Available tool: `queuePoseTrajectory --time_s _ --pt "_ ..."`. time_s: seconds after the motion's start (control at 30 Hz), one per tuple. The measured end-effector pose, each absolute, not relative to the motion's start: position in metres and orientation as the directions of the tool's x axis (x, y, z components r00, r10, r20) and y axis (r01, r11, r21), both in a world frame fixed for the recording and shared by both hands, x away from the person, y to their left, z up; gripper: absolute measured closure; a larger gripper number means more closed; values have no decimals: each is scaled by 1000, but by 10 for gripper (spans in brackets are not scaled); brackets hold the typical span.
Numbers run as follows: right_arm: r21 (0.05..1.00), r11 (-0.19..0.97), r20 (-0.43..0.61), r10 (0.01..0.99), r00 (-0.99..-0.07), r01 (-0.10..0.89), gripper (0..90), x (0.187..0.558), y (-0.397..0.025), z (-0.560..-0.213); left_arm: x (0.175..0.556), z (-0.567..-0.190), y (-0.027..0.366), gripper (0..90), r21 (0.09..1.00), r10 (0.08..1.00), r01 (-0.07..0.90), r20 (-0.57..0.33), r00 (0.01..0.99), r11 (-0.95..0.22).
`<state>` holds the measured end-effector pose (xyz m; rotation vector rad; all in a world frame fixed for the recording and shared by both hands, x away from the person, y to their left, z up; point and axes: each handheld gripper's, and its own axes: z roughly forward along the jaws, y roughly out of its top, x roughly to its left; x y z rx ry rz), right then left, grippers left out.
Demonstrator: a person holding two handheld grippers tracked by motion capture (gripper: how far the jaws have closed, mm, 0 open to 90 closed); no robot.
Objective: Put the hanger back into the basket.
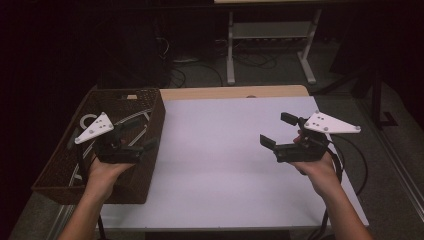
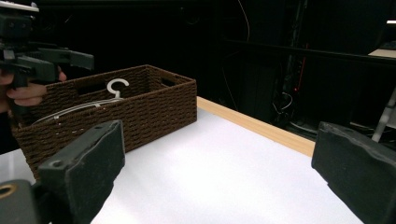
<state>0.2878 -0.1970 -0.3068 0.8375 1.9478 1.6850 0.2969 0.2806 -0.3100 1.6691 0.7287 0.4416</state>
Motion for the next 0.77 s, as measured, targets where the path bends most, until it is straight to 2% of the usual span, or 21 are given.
queuePoseTrajectory --time_s 0.27,0.77 --pt "983 81 65 685 -725 164 20 287 -197 -309 297 -319 271 19 977 662 186 -73 746 -102" --pt "982 82 69 688 -723 171 20 288 -200 -314 299 -324 272 19 975 658 202 -94 747 -90"
